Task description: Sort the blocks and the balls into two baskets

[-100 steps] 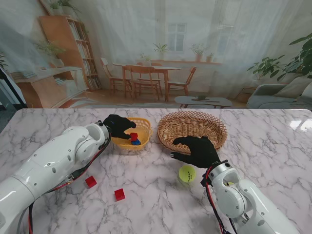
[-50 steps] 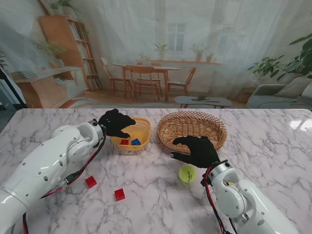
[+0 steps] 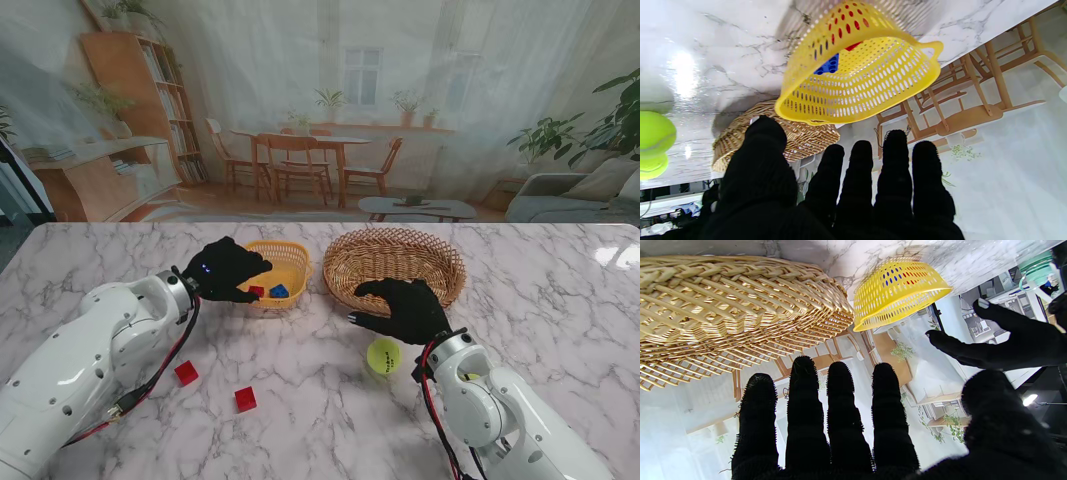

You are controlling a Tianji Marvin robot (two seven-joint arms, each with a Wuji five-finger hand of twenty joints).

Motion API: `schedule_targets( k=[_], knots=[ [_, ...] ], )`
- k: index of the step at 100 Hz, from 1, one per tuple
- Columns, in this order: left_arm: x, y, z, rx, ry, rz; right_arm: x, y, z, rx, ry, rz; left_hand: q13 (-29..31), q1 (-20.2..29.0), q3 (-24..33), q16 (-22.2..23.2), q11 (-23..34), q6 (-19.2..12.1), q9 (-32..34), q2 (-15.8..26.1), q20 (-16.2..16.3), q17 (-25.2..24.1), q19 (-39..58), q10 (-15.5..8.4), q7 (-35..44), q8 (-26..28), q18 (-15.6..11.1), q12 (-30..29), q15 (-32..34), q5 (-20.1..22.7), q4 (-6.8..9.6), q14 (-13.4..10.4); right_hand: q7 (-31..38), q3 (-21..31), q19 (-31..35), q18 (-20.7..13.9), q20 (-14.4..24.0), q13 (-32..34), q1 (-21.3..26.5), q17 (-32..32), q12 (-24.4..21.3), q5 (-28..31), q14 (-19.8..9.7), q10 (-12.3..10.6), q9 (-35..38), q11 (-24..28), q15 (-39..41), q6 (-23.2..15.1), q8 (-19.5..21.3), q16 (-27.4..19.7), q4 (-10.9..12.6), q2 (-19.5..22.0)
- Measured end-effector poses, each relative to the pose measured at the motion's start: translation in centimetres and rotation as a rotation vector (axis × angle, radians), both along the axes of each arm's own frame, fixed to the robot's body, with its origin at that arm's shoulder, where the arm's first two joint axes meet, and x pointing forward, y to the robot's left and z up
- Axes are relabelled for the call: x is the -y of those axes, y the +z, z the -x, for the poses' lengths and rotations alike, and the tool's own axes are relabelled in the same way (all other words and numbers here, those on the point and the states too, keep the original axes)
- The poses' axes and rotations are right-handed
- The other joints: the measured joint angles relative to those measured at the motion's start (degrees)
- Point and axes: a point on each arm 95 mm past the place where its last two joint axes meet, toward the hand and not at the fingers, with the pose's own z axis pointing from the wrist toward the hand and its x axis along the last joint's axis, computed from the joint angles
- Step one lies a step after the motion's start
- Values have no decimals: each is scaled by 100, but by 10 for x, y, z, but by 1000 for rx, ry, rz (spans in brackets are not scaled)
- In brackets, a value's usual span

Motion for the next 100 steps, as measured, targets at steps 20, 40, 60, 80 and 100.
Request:
schedule_targets(
  k=[20, 40, 60, 80, 100],
  knots=[
    [6, -3, 28, -20, -65, -20, 1, 0, 0, 2, -1, -1, 10, -1, 0, 64, 0, 0, 6, 0, 0, 54, 78, 0, -34, 0, 18, 0, 0, 2, 0, 0, 0, 0, 0, 0, 0, 0, 0, 0, 0, 0, 0, 0, 0, 0, 0, 0, 0, 0, 0, 0],
    [12, -19, 49, -80, -144, -18, 1, 0, 0, 2, -2, -1, 18, -65, 0, 80, 0, -1, 8, 0, 65, 63, 90, 0, -54, 0, 60, 0, 1, 3, 0, 1, 0, 0, -1, 0, 0, 0, 0, 0, 0, 0, 0, 0, 0, 0, 0, 0, 0, 0, 0, 0],
    [20, -30, 70, -132, -196, -16, 0, 0, 0, 0, 0, 0, 18, -66, 15, 133, 0, -1, 8, 64, 69, 64, 91, 0, -66, 0, 63, 0, 3, 4, 0, 2, 0, 0, -1, 0, 0, 0, 0, 0, 0, 0, 0, 0, 0, 0, 0, 0, 0, 0, 0, 0],
    [27, -36, 84, -157, -231, -6, 0, -1, -1, -3, 0, 0, 18, -66, 15, 134, -1, -1, 8, 64, 76, 65, 92, 0, -78, 0, 63, 0, 4, 4, 0, 4, 0, 0, -1, 0, 0, 0, 0, 0, 0, 0, 0, 0, 0, 0, 0, 0, 0, 0, 0, 0],
    [22, -41, 96, -193, -230, 0, 1, -1, -1, 1, -3, -1, 14, -75, 15, 135, -85, 41, 6, 63, 76, 66, 92, 140, -136, 0, 67, 0, 4, 4, 0, 61, 0, 0, -1, 0, 0, 0, 0, 0, 0, 0, 0, 0, 0, 0, 0, 0, 0, 0, 0, 0]
  ],
)
